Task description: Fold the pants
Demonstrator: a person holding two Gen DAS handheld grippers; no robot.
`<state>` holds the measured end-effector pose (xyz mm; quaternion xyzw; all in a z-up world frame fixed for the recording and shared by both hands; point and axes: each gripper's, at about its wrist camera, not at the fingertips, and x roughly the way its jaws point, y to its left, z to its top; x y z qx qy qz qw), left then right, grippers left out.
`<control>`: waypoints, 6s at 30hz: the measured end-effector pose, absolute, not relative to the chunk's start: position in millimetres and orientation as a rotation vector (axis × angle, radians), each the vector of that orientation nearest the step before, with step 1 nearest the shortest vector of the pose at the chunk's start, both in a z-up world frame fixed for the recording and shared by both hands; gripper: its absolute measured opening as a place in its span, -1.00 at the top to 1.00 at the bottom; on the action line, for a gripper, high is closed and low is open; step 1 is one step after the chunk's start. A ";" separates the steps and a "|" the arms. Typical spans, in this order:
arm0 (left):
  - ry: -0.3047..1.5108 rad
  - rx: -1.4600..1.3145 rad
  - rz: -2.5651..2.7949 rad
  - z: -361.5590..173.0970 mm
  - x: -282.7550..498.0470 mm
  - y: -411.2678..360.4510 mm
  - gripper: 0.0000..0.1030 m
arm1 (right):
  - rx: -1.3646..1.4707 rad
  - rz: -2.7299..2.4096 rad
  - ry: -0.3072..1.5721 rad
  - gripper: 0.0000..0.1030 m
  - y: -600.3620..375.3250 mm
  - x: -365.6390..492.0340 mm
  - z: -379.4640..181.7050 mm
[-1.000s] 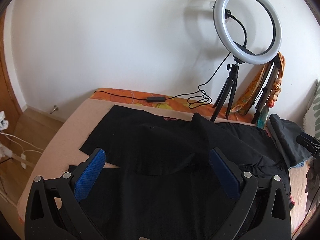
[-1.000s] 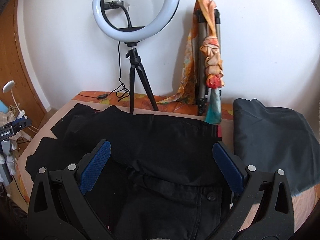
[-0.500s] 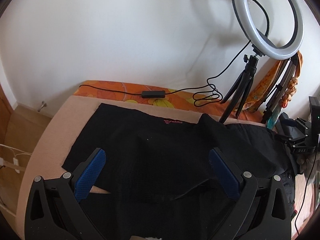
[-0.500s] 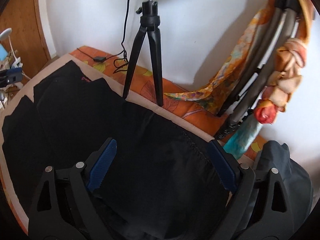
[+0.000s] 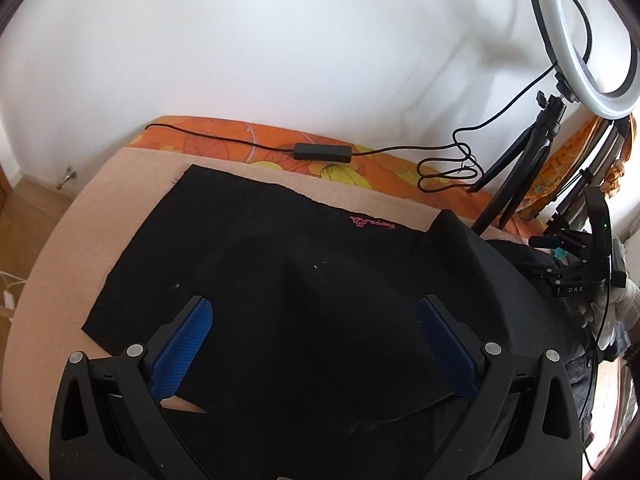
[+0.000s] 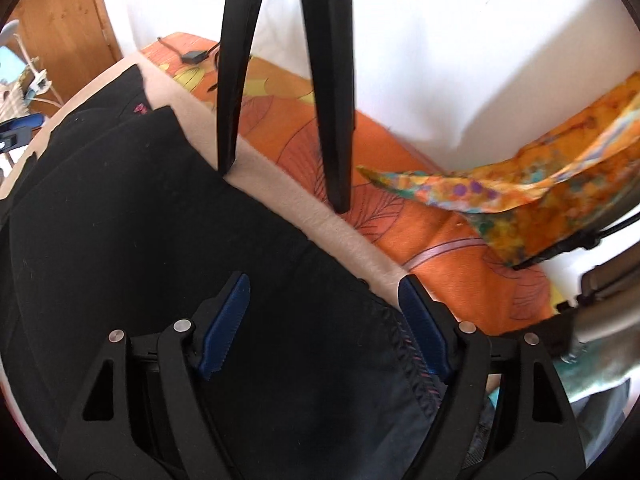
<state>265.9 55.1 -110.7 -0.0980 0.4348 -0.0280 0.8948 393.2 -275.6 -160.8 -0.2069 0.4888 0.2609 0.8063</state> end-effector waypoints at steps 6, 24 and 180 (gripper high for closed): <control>0.905 -0.217 -0.056 -113.3 269.6 59.5 -0.96 | -0.436 0.576 1.056 -0.53 -282.2 396.6 -168.1; 0.861 -0.258 -0.035 -94.6 259.1 79.0 -0.74 | -0.469 0.494 0.944 0.68 -264.2 342.7 -137.4; 0.865 -0.606 0.002 -129.4 53.6 191.1 0.70 | -0.279 0.700 0.824 0.26 -217.4 -24.0 -71.6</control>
